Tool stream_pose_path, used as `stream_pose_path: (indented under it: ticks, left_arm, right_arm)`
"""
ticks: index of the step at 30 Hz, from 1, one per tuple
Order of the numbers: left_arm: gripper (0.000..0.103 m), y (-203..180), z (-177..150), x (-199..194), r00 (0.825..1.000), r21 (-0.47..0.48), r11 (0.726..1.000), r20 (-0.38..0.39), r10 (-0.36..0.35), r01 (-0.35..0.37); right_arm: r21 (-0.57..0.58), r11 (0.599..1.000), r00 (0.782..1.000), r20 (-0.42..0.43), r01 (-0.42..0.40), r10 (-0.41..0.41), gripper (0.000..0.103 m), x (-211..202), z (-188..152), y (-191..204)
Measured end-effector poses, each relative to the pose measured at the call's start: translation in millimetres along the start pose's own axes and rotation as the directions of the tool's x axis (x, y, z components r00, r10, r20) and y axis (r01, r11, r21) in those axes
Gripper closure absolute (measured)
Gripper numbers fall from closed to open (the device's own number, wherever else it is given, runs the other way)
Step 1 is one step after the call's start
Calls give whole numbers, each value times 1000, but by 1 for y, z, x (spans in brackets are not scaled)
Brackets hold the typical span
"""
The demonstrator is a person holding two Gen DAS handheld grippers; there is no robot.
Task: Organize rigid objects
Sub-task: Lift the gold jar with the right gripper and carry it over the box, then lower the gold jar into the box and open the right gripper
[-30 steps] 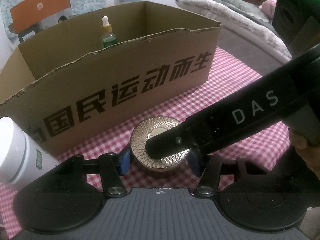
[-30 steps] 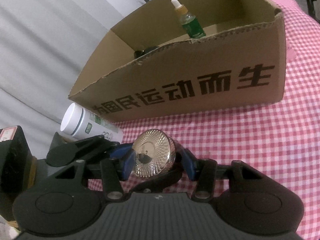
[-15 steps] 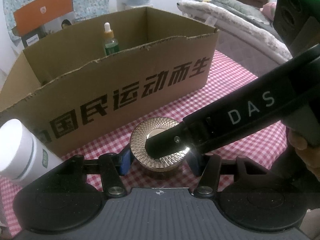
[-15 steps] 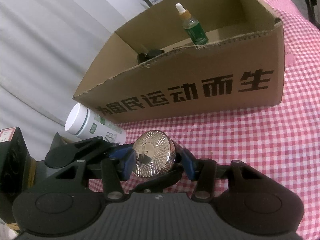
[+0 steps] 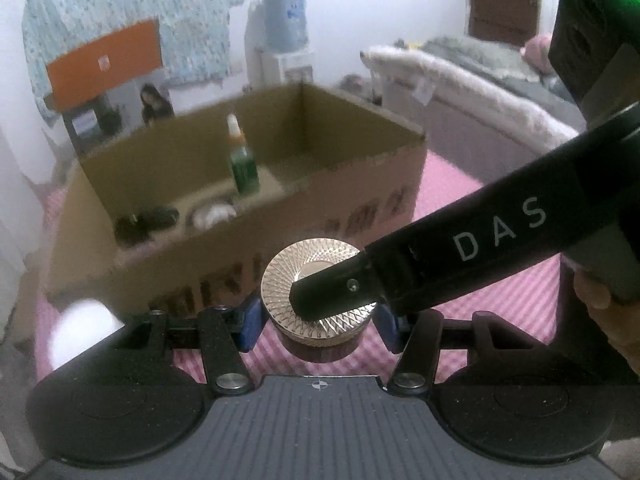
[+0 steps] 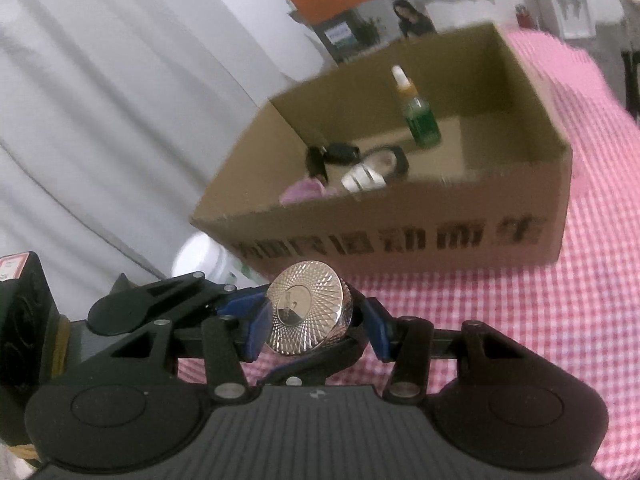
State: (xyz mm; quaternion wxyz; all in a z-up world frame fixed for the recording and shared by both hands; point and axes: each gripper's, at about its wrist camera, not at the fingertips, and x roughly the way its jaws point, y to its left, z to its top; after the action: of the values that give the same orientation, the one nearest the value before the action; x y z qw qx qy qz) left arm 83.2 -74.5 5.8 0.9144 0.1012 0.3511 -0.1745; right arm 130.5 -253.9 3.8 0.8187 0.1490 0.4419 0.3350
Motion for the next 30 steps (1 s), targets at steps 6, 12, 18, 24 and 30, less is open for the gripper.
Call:
stream_pose_path:
  ticks: [6,12,18,24,30]
  left_arm:
    - [47,12,39,-9,997,-15,1000,78,13,-12]
    - [47,27,81,15,996,-67,998,92,11,-5]
    - [47,49,109,66,1000,-172,985,17,-9,11]
    - [47,68,118,113,995,-257,966,-84,-47,24]
    - [47,72,118,141,985,-301,953,-151,-77,29]
  right_arm:
    - [-79,997,997,73,11,-5,50,-19,35,18]
    - [-109,994,997,78,27,-19,50,-21,89,12]
    - [-104,993,998,-3,54,-55,50,11,140,-15]
    - [-119,988,989,-98,99,-111,49,52,169,-41]
    - [-159,977,967,-190,140,-170,50,83,182,-56]
